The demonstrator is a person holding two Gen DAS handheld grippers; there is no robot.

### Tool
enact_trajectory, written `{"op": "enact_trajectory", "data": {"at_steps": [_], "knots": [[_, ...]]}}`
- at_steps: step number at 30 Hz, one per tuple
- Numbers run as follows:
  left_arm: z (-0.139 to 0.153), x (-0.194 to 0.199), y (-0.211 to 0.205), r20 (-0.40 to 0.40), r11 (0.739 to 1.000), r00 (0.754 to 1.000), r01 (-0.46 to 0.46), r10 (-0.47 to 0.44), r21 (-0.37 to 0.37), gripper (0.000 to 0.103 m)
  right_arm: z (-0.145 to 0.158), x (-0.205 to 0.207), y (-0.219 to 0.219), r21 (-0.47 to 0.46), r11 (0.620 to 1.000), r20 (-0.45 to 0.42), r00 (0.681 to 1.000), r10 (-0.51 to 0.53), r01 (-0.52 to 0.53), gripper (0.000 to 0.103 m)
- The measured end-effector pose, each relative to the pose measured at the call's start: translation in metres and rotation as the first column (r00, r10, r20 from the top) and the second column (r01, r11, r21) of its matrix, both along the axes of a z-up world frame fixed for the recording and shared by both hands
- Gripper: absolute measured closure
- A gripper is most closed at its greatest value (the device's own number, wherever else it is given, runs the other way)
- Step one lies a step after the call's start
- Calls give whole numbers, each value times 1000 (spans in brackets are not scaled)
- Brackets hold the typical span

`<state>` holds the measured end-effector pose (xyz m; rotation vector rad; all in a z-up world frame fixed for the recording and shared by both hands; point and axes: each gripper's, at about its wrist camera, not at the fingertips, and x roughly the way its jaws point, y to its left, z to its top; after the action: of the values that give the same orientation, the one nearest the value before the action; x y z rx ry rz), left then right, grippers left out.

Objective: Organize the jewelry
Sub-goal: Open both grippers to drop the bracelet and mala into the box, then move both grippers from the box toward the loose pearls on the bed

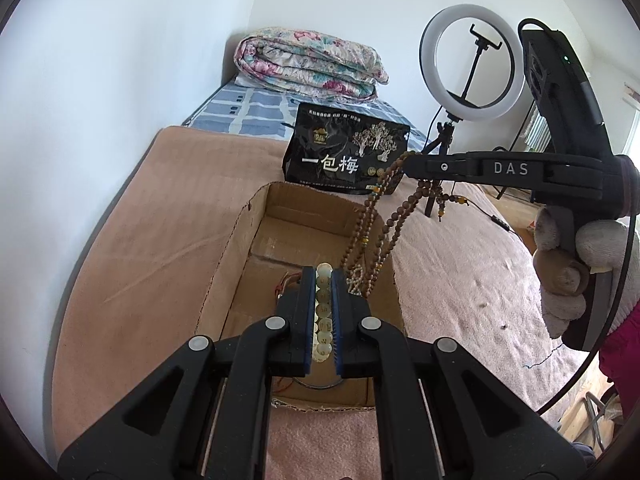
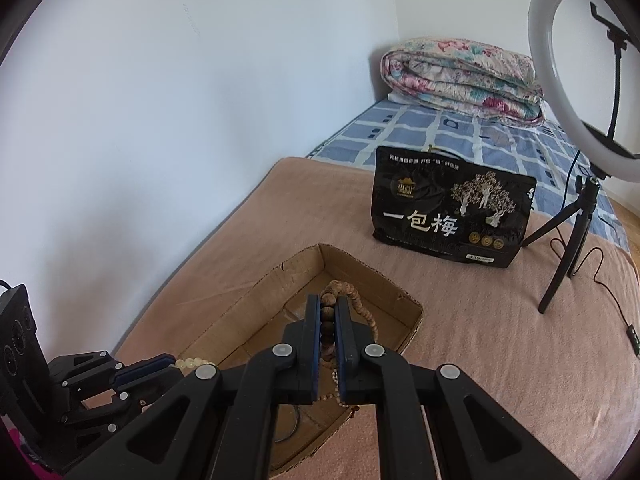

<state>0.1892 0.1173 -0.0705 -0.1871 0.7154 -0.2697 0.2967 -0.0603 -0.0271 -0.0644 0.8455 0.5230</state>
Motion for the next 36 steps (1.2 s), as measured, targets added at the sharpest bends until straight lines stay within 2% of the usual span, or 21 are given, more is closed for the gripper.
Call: {"op": "enact_trajectory", "data": {"at_steps": [13, 15, 17, 18, 19, 20, 21, 25, 36], "knots": [[-23, 6, -3, -54, 1000, 999, 1, 0, 24, 98, -38, 13, 3, -17, 1000, -73, 997, -14, 13, 98], [-24, 8, -3, -66, 1000, 998, 16, -16, 3, 98, -39, 13, 2, -16, 1000, -76, 997, -21, 20, 90], [-22, 8, -3, -67, 1000, 998, 20, -20, -8, 94, -37, 11, 1, -24, 999, -54, 998, -31, 30, 62], [-22, 8, -3, -71, 1000, 997, 18, -19, -6, 87, -36, 10, 1, -28, 999, -46, 998, -32, 31, 51], [-22, 8, -3, -70, 1000, 997, 16, -17, -6, 69, -34, 8, 1, -34, 999, -35, 999, -34, 33, 46], [-20, 7, -3, -61, 1000, 998, 13, -13, -7, 63, -33, 7, 1, -39, 999, -27, 999, -38, 37, 39], [-20, 6, -3, -56, 1000, 998, 10, -11, -6, 63, -31, 6, 0, -41, 998, -18, 999, -43, 42, 33], [-18, 4, -6, -57, 1000, 998, 14, -13, 4, 63, -25, 2, -7, -39, 998, 0, 999, -54, 54, 22], [-9, -8, -25, -21, 997, 1000, 22, -21, 78, 63, -8, -16, -37, -55, 993, 56, 993, -103, 106, 11]]}}
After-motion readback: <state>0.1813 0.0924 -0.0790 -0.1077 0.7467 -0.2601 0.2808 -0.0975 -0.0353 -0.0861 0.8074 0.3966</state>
